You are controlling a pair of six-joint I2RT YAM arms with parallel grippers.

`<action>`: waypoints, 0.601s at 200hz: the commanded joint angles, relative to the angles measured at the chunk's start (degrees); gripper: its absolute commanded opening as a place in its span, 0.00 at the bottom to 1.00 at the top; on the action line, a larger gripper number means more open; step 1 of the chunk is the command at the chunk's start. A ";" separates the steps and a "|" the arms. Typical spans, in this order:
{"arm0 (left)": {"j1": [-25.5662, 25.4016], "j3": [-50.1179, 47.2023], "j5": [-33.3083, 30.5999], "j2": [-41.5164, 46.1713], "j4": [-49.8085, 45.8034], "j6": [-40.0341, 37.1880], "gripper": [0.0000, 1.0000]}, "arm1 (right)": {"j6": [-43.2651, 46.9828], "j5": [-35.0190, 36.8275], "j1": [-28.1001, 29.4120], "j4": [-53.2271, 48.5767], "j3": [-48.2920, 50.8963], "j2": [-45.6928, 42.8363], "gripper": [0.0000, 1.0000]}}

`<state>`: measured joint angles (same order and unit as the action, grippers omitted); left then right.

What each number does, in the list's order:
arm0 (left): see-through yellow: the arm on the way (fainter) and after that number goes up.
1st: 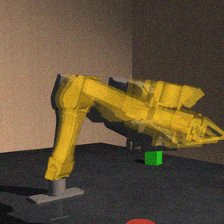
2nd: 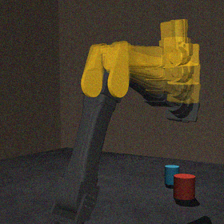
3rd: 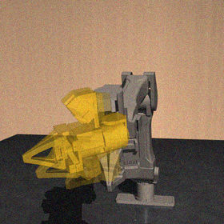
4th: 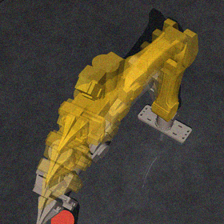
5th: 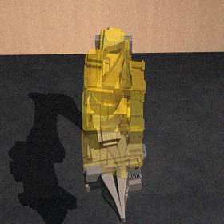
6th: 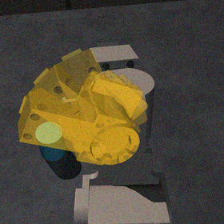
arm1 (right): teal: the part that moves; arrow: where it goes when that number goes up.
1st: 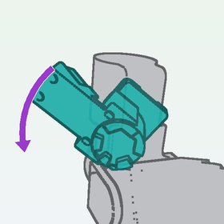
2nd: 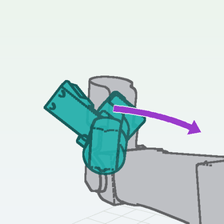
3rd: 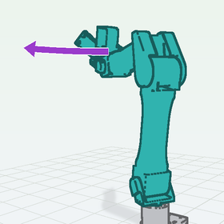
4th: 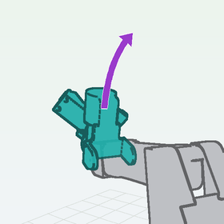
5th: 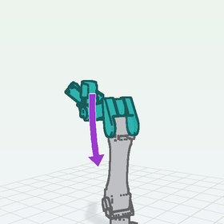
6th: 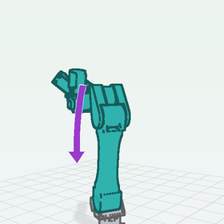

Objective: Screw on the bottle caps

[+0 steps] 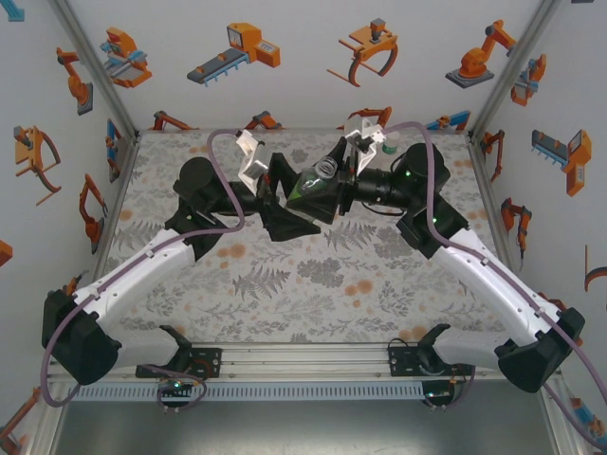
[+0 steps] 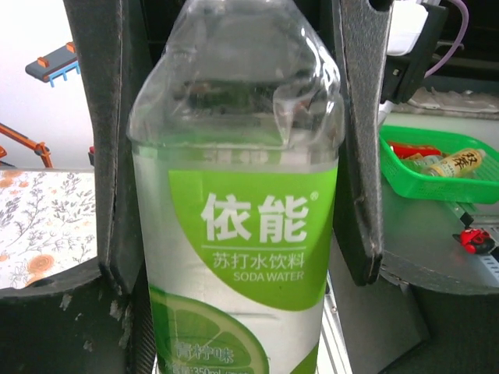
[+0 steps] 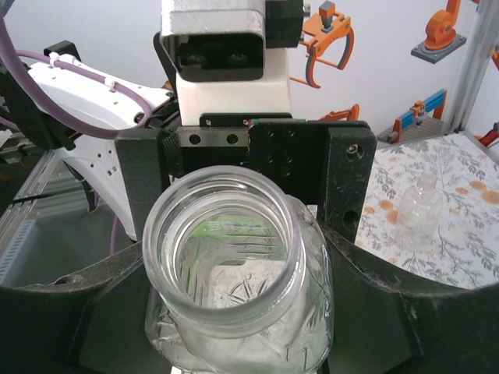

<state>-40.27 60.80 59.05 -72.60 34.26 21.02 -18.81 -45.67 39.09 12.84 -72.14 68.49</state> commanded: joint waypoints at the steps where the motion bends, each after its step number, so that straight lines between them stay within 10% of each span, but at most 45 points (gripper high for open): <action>1: -0.40 1.95 1.69 -0.57 1.45 0.61 0.66 | -1.08 -1.23 0.43 3.75 -2.32 -0.72 0.29; 77: -0.53 2.03 1.16 0.63 -2.19 -2.37 0.48 | -0.41 -0.51 0.54 1.77 -2.22 -1.42 0.30; 120: -0.53 1.78 -1.14 2.31 -6.68 -6.10 0.38 | 3.19 3.83 0.53 -3.61 -2.71 -2.61 0.64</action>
<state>-40.49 61.08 59.00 -72.31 31.20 18.92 -18.81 -45.82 39.42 12.25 -72.18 68.03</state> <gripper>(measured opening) 0.550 0.572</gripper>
